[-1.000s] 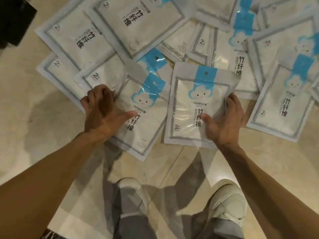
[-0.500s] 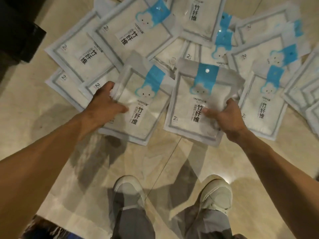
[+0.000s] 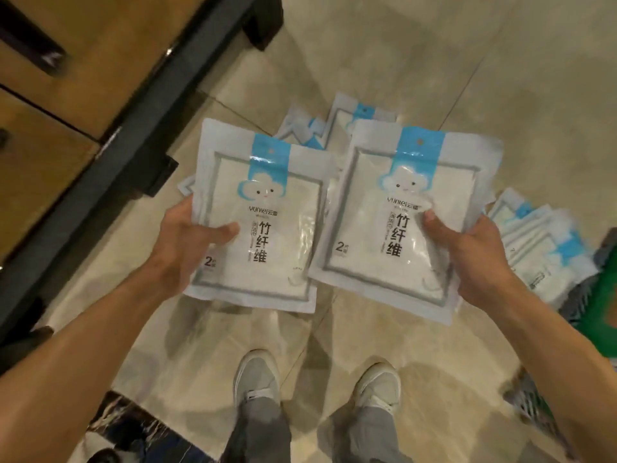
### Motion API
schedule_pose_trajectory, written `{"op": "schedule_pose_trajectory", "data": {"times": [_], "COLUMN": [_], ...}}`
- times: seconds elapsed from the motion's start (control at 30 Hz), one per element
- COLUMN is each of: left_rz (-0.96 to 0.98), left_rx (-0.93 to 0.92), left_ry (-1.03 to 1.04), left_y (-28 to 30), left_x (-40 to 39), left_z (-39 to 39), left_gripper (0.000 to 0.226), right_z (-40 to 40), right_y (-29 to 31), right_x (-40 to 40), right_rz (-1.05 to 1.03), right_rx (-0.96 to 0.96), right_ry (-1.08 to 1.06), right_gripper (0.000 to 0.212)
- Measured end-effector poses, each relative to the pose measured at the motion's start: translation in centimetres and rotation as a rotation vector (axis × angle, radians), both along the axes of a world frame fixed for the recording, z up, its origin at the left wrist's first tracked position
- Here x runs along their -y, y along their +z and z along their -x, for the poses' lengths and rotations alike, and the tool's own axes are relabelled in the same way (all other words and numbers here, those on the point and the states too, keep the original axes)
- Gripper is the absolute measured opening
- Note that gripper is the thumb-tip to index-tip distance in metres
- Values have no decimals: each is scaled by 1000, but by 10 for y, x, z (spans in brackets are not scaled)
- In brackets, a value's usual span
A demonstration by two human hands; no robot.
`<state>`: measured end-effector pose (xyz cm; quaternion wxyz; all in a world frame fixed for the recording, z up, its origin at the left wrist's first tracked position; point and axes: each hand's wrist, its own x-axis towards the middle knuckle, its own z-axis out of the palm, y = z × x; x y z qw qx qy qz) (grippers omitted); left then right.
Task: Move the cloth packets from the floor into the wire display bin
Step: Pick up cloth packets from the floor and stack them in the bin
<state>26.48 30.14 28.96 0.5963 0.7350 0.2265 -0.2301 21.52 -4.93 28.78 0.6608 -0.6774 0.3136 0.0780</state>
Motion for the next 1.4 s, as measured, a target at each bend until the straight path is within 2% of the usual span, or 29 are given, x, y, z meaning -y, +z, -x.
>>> {"op": "schedule_pose_trajectory", "data": {"times": [0.17,0.33,0.6,0.77,0.87,0.97,1.1,1.2,1.4], "left_rz": [7,38,103,135,158,113,80,55,-26], "left_rx": [11,81,248,332,372,420,479,505,551], "left_ry": [99,188,271,381,473,580,708,830,1077], "left_y": [128,270,484,588,635,672,711,732,761], "left_x": [-5,-36,-112,-170,-206,-232,-254,-264,-251], "left_z": [11,20,51,94,131,173,225,262,342], "left_gripper": [47,48,43,59,67,102,79,51,58], "right_z": [-6,-20,-38,-40,-37,-29,-17,-8,17], "right_y": [146,296,492,588,638,680,714,732,760], "right_x": [-2,-25,-100,-161,-203,-246,-300,-333,-369], "right_rz": [10,-37,-51,-58,-69,-104,-137,-169,-278], "right_rx": [30,49,132,177,206,249,295,319,320], "right_ry": [48,164,336,425,489,579,695,801,1016], "right_gripper": [46,22,35,31,31,28,25,20,22]}}
